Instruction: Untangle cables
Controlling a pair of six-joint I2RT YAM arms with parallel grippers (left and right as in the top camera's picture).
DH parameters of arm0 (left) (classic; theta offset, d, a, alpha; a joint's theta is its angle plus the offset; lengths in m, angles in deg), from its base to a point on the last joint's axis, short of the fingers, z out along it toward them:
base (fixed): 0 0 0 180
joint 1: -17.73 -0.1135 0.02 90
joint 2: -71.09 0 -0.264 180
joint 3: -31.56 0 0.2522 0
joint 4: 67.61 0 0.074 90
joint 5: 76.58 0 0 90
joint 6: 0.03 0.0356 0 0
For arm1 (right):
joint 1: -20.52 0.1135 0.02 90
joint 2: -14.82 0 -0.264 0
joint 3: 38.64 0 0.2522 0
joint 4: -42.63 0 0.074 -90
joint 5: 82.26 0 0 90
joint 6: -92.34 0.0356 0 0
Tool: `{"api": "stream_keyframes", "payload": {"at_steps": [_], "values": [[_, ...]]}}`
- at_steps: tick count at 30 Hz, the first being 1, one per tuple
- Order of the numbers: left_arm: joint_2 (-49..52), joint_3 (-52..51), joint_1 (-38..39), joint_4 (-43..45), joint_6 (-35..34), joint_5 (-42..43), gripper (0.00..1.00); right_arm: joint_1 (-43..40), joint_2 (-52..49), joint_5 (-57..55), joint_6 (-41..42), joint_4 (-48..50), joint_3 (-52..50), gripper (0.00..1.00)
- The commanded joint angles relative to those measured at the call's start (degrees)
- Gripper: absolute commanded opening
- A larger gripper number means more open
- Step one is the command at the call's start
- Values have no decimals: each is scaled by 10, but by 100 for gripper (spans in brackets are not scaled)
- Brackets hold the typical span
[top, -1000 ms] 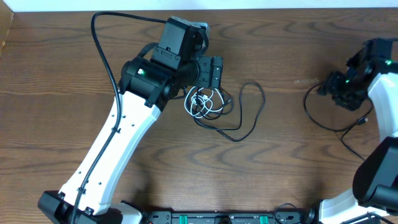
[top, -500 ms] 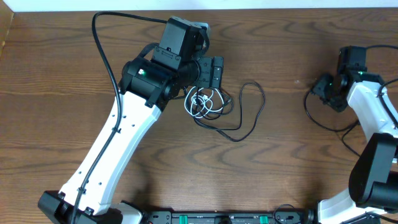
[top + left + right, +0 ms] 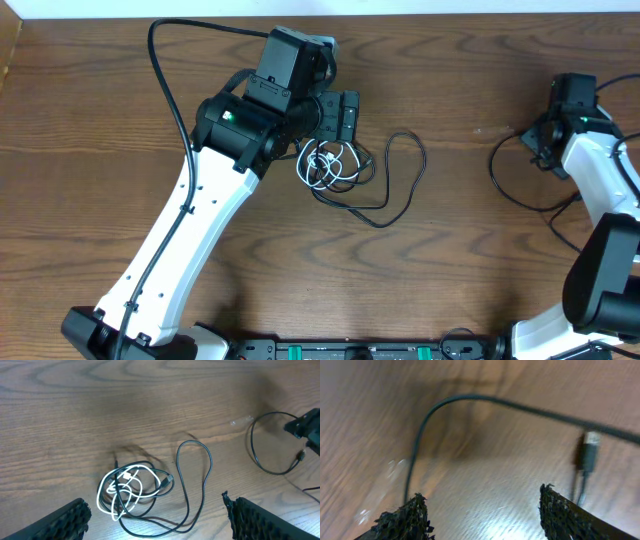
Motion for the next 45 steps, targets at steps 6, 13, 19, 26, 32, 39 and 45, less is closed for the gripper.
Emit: {"api": "stream_keyframes", "payload": {"at_steps": [6, 13, 19, 26, 32, 39, 45], "values": [[0, 2, -1, -1, 12, -8, 91, -63, 0, -37, 3, 16, -3, 73], [0, 2, -1, 3, 12, -8, 91, -85, 0, -8, -119, 105, -1, 57], [0, 2, -1, 1, 12, -8, 91, -104, 11, -38, -167, 86, 81, 40], [1, 2, -1, 3, 12, -8, 91, -116, 14, 93, -255, -66, 257, 45], [4, 2, -1, 3, 12, -8, 91, -90, 2, 193, -400, -118, 274, 75], [4, 2, -1, -1, 12, -8, 91, -83, -73, 148, -456, -150, 275, 84], [5, 2, -1, -3, 12, -8, 91, -102, -157, 148, -493, -164, 275, 83]]}}
